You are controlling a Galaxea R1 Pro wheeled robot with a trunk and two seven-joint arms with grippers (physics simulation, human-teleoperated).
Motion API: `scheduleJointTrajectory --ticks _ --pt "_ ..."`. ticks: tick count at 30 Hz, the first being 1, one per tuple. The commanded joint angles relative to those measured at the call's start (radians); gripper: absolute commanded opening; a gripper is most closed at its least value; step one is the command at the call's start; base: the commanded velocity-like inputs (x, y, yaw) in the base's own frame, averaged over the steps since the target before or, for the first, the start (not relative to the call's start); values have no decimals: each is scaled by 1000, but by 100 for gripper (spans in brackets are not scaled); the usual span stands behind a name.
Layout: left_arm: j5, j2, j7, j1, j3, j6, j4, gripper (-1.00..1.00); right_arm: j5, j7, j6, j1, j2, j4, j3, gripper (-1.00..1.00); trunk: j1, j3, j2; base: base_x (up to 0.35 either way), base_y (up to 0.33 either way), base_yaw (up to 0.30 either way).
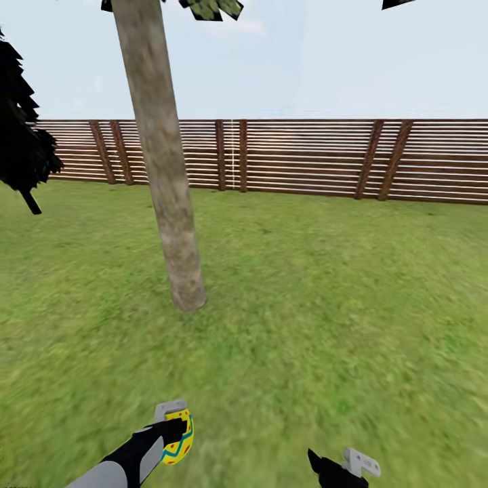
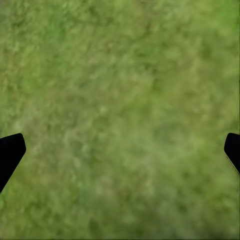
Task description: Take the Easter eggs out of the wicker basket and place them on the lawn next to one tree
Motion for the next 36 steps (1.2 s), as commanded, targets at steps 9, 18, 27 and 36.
scheduleJointTrajectory --ticks 9,18,27,36 --pt "-2 -13 2 0 2 5 -4 -100 -5 5 6 0 0 12 -5 100 0 4 0 246 -252 233" --pt "-2 -16 0 0 2 6 -5 -100 -5 5 6 0 0 13 -5 100 0 6 0 156 -309 129" --pt "-2 -16 -1 0 1 5 -7 -100 -5 5 6 0 -1 13 -5 100 0 6 0 192 -295 -6" --pt "-3 -16 -1 0 1 4 -7 -100 -3 5 3 0 -1 40 -5 100 0 6 0 243 -255 -3"
